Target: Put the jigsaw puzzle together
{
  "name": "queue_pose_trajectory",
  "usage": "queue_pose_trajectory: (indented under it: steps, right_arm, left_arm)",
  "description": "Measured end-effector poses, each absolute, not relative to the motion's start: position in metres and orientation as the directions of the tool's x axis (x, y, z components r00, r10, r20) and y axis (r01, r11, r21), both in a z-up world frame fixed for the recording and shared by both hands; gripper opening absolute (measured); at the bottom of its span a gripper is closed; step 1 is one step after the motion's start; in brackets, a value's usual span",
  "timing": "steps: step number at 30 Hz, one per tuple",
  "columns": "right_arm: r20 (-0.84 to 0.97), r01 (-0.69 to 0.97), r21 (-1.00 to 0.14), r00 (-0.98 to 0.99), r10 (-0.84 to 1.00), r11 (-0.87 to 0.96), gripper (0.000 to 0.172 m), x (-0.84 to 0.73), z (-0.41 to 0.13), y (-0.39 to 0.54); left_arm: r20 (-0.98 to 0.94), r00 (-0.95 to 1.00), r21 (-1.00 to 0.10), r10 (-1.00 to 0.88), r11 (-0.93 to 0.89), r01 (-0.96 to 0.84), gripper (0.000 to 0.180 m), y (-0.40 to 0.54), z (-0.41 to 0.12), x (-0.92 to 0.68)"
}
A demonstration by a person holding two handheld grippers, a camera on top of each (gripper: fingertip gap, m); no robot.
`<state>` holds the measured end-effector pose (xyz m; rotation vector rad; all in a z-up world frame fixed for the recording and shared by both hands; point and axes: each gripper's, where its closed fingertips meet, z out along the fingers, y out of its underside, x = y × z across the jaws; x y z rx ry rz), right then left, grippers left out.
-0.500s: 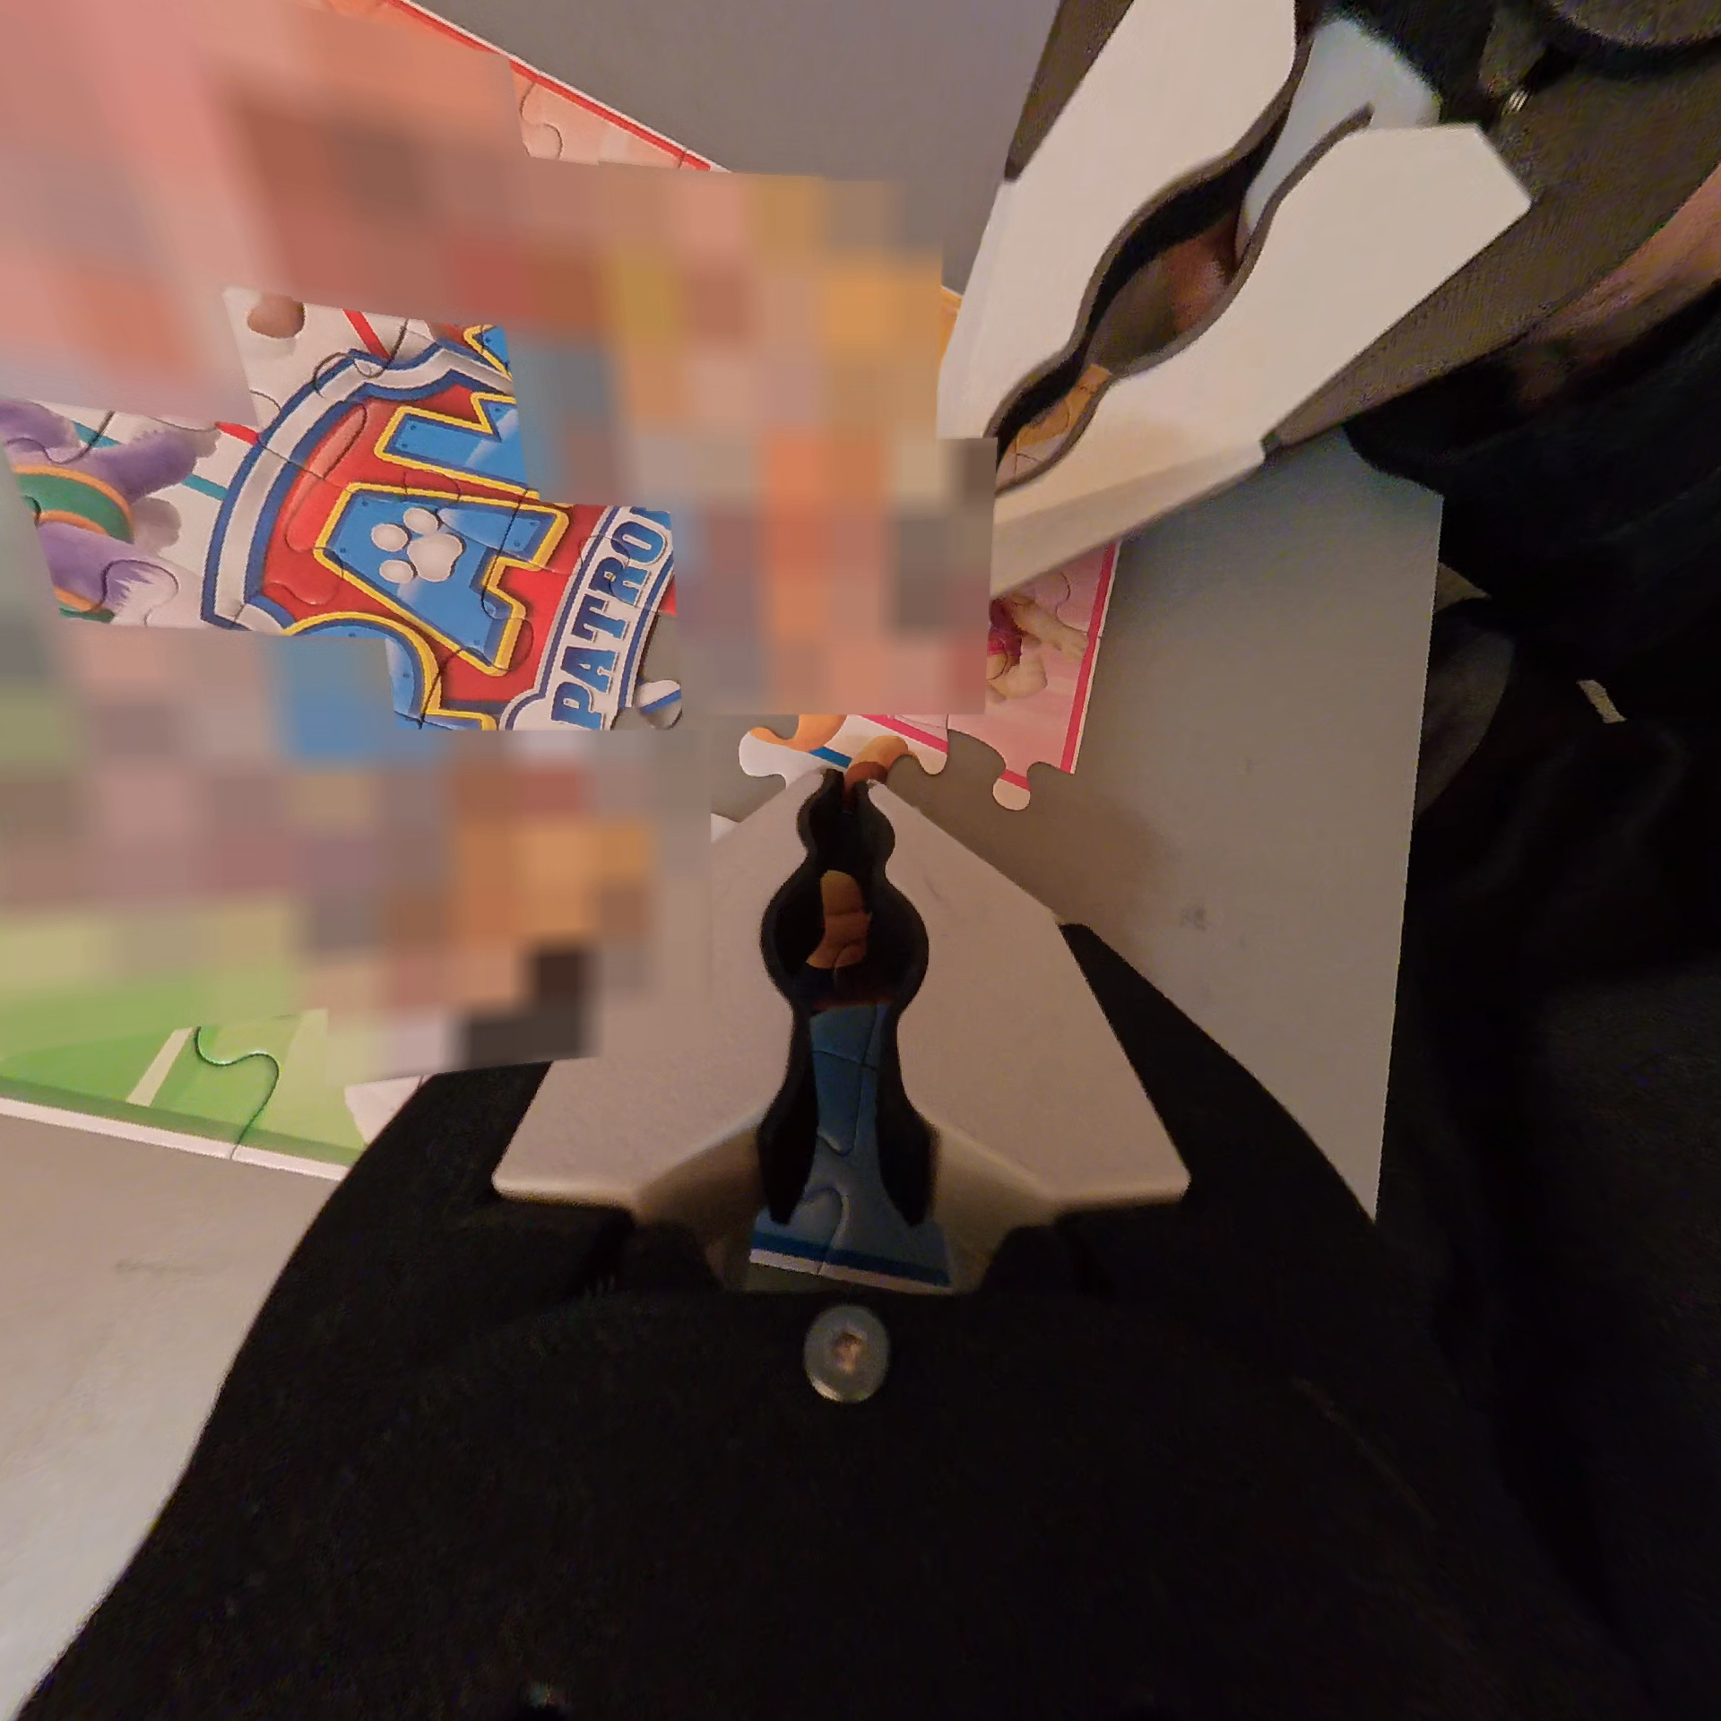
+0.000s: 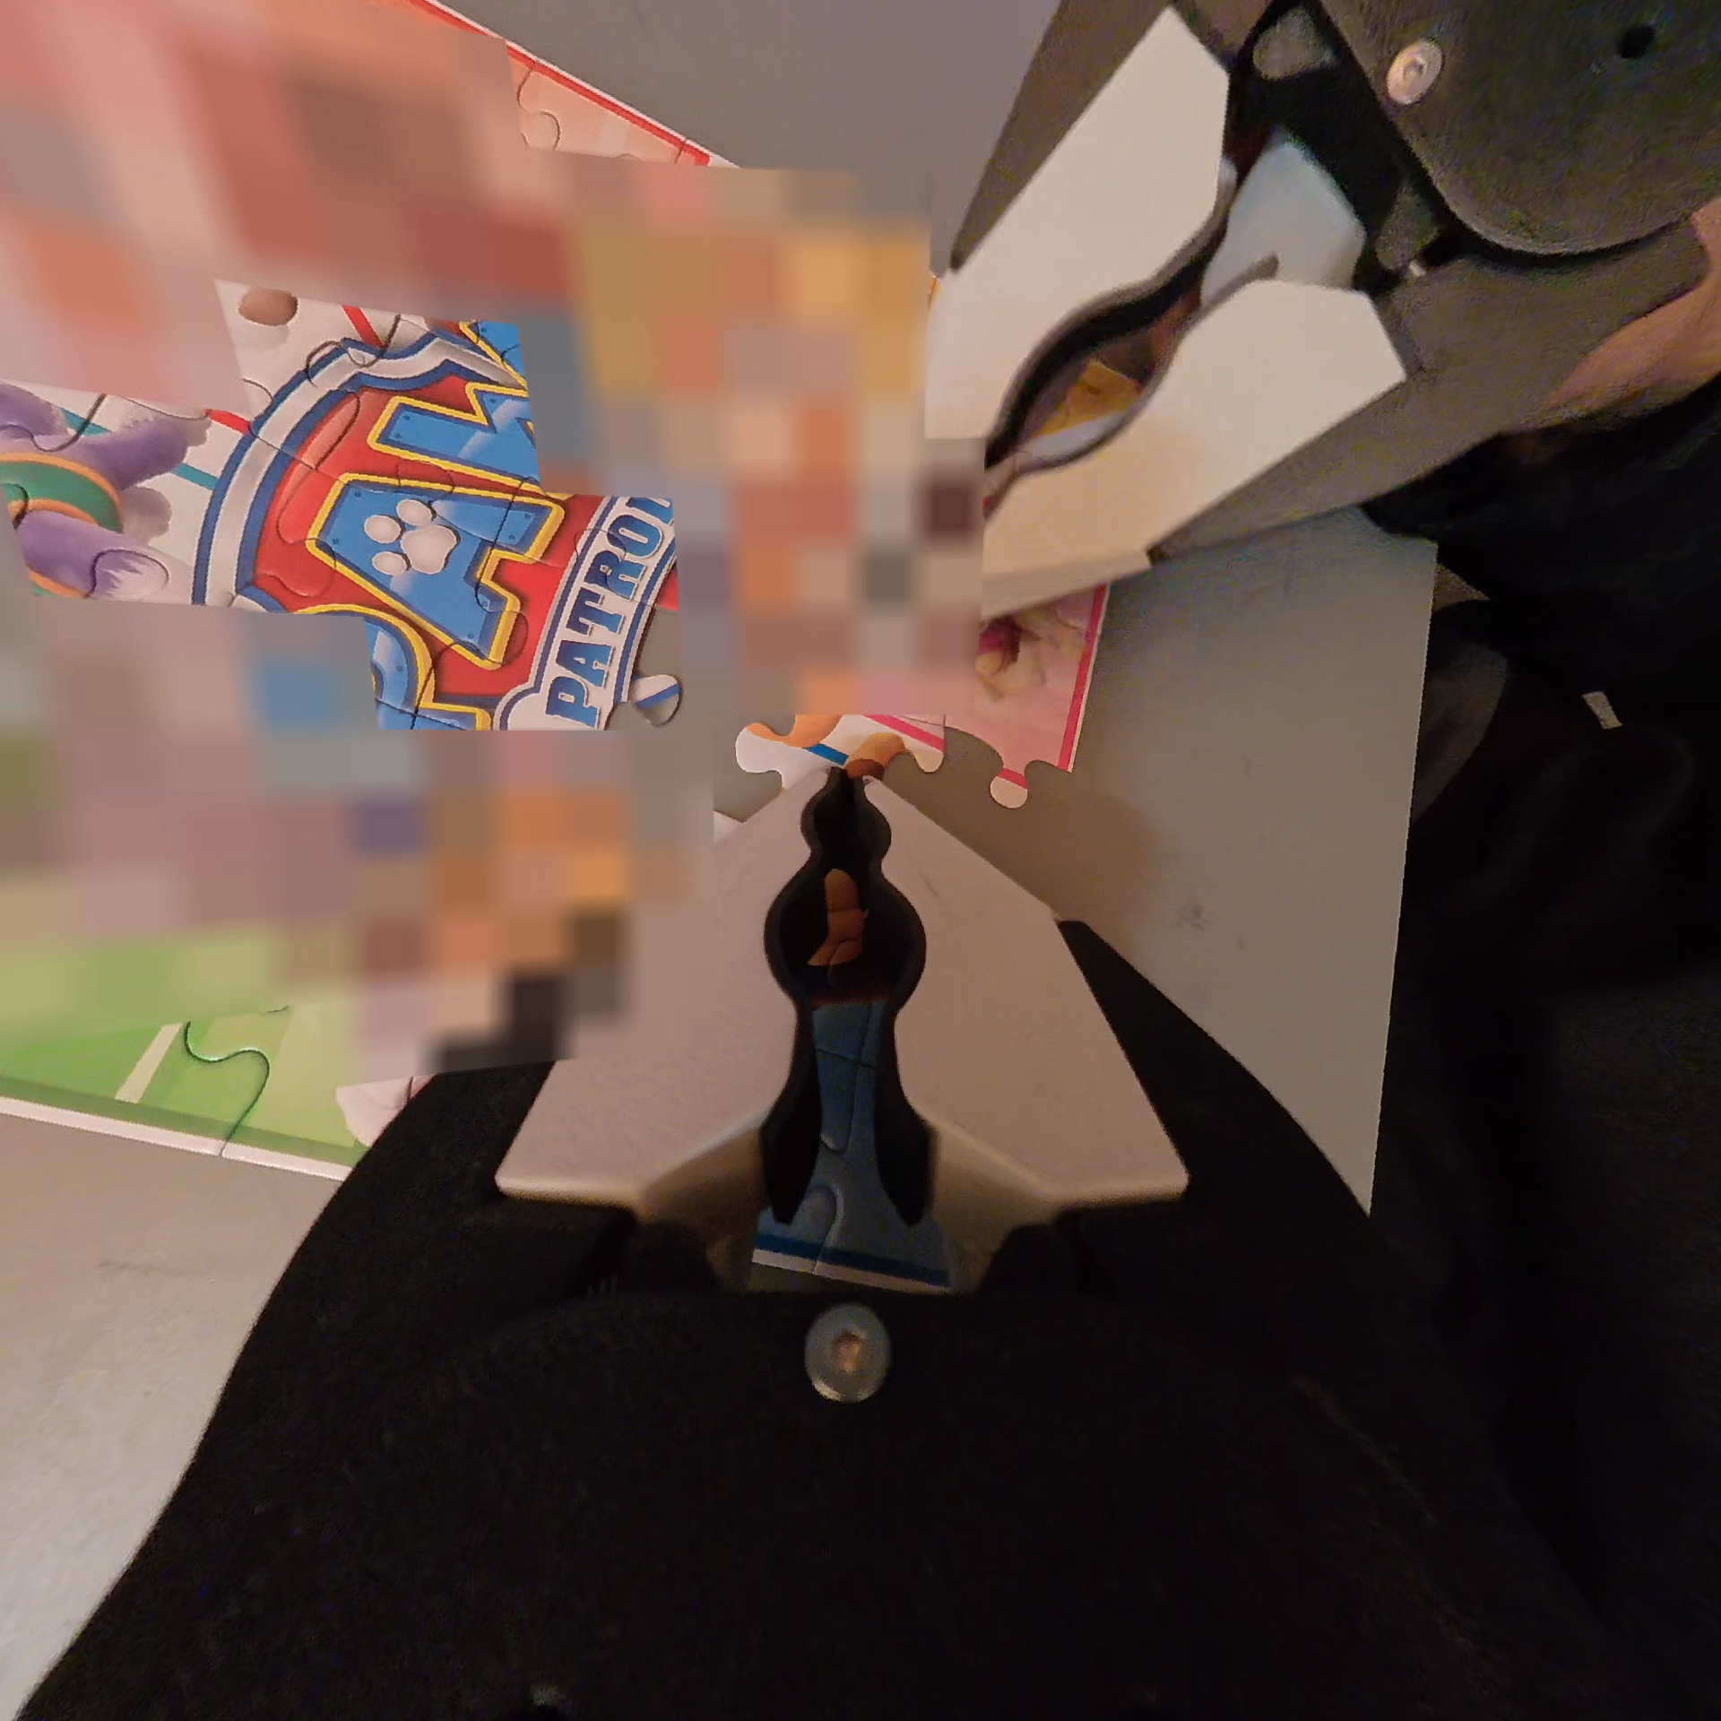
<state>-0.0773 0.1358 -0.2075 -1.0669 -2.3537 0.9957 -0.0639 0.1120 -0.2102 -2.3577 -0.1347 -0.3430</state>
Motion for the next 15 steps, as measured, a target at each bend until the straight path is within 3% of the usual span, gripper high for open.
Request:
queue_pose_trajectory:
  steps: [4,7,10,15]
  right_arm:
    - [-0.054,0.507,-0.735,-0.706,0.706,0.451,0.0,-0.064,-0.208,0.125]
    - [0.033,0.519,-0.737,-0.612,0.79,0.433,0.0,-0.079,-0.208,0.147]
    - [-0.078,0.511,-0.739,-0.712,0.697,0.439,0.0,-0.062,-0.207,0.125]
    - [-0.012,0.511,-0.751,-0.643,0.766,0.418,0.0,-0.082,-0.208,0.132]
  left_arm:
    - [0.279,0.96,-0.663,-0.001,-0.723,0.192,0.0,0.112,-0.21,-0.064]
    - [0.274,0.962,-0.663,0.001,-0.725,0.189,0.0,0.112,-0.21,-0.064]
    - [0.272,0.962,-0.663,0.0,-0.725,0.188,0.0,0.112,-0.21,-0.064]
    - [0.288,0.958,-0.665,0.0,-0.719,0.2,0.0,0.112,-0.21,-0.064]
